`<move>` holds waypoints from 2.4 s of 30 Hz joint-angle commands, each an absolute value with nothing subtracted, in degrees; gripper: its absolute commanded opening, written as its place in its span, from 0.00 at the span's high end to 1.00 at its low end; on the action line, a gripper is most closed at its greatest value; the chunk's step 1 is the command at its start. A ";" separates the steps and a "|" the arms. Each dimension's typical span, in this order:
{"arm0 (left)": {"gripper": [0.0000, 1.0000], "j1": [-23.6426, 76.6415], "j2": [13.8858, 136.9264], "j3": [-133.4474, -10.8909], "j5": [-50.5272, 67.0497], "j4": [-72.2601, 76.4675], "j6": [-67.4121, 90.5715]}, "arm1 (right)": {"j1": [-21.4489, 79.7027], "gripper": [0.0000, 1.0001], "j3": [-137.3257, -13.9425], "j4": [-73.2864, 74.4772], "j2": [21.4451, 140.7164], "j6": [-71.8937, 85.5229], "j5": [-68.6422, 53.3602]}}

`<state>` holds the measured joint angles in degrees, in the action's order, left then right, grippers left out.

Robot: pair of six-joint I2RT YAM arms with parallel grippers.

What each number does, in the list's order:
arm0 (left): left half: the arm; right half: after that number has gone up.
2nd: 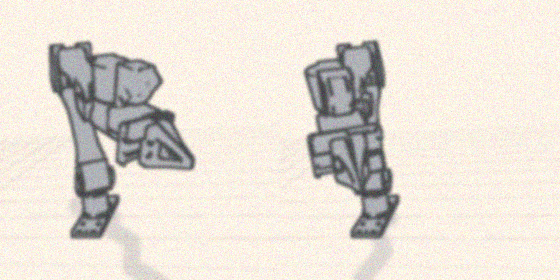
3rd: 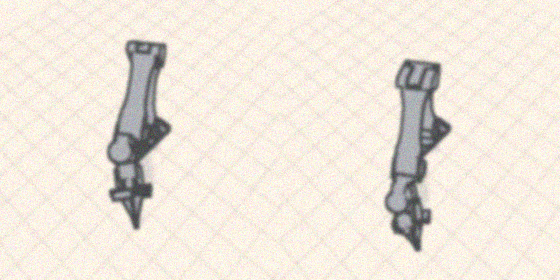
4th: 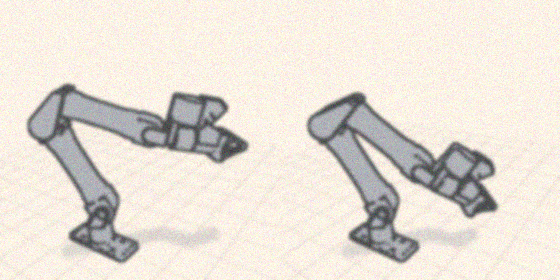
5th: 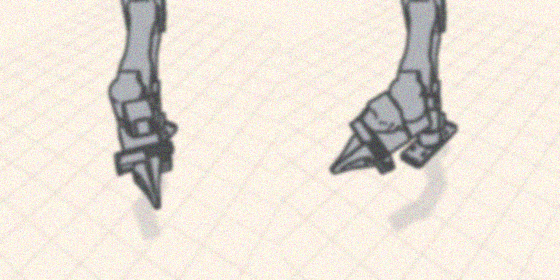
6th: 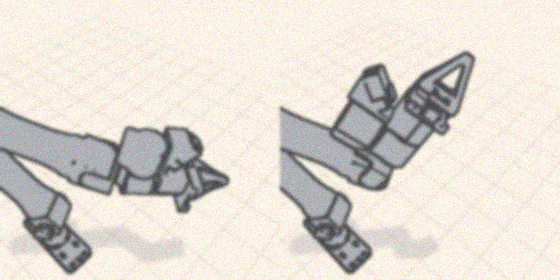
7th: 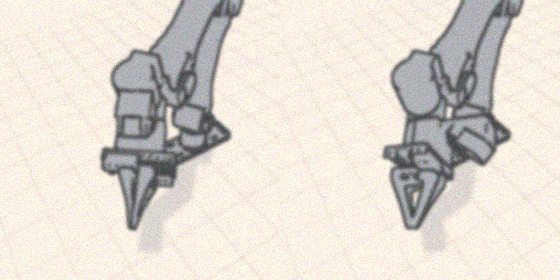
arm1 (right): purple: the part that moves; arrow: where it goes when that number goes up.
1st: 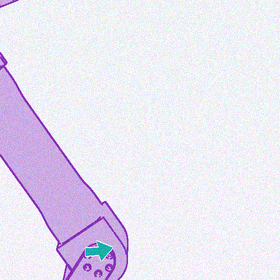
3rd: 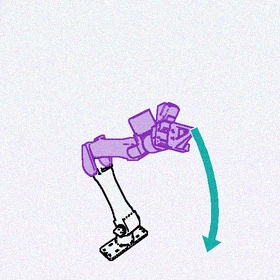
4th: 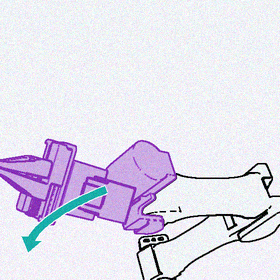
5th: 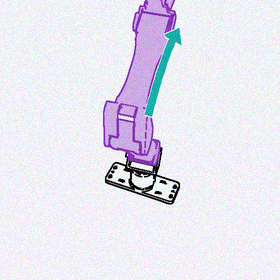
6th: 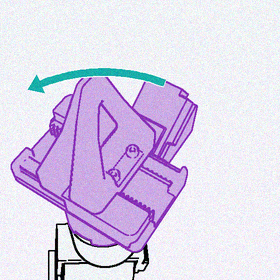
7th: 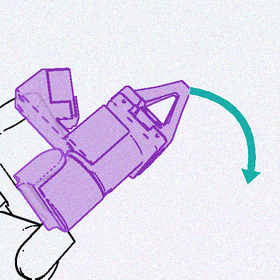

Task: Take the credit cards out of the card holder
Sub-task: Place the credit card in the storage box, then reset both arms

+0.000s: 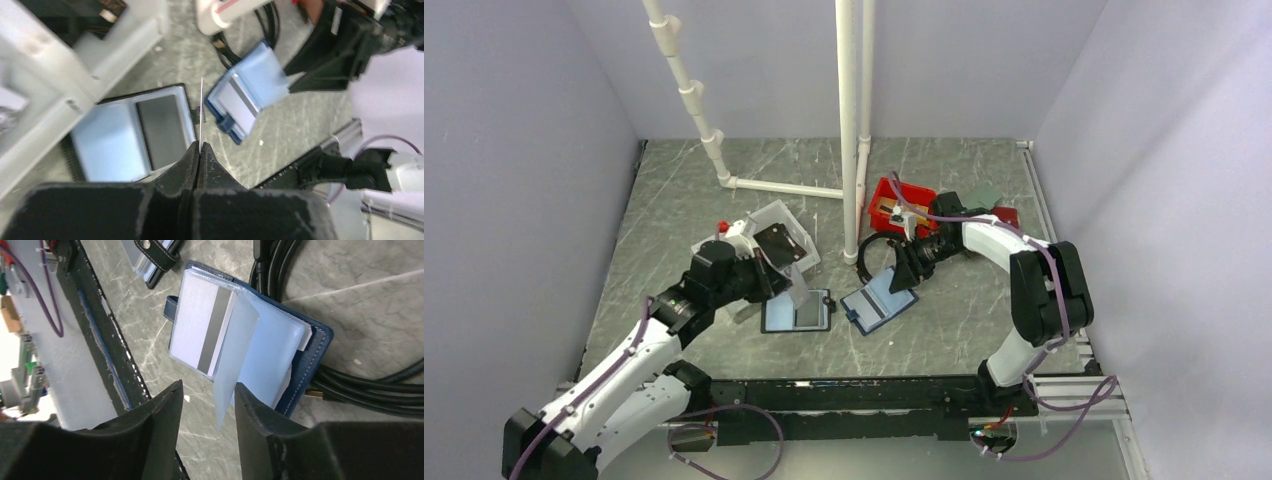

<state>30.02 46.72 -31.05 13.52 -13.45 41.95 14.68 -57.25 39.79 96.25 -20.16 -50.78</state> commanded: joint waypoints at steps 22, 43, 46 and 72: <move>1.00 16.14 49.75 -38.40 -12.25 -24.91 41.90 | 12.92 0.47 -58.37 40.26 88.60 -23.19 -48.07; 0.49 0.68 64.74 -41.44 -2.43 -25.34 50.50 | 12.92 0.45 -58.61 40.52 89.17 -23.54 -48.08; 0.38 0.70 62.90 -43.98 -4.45 -30.32 52.75 | 12.92 0.45 -58.62 40.58 89.22 -23.71 -47.92; 0.01 0.68 56.22 -57.60 22.63 -32.25 16.70 | 6.57 0.29 -53.33 39.58 75.31 -34.41 -47.51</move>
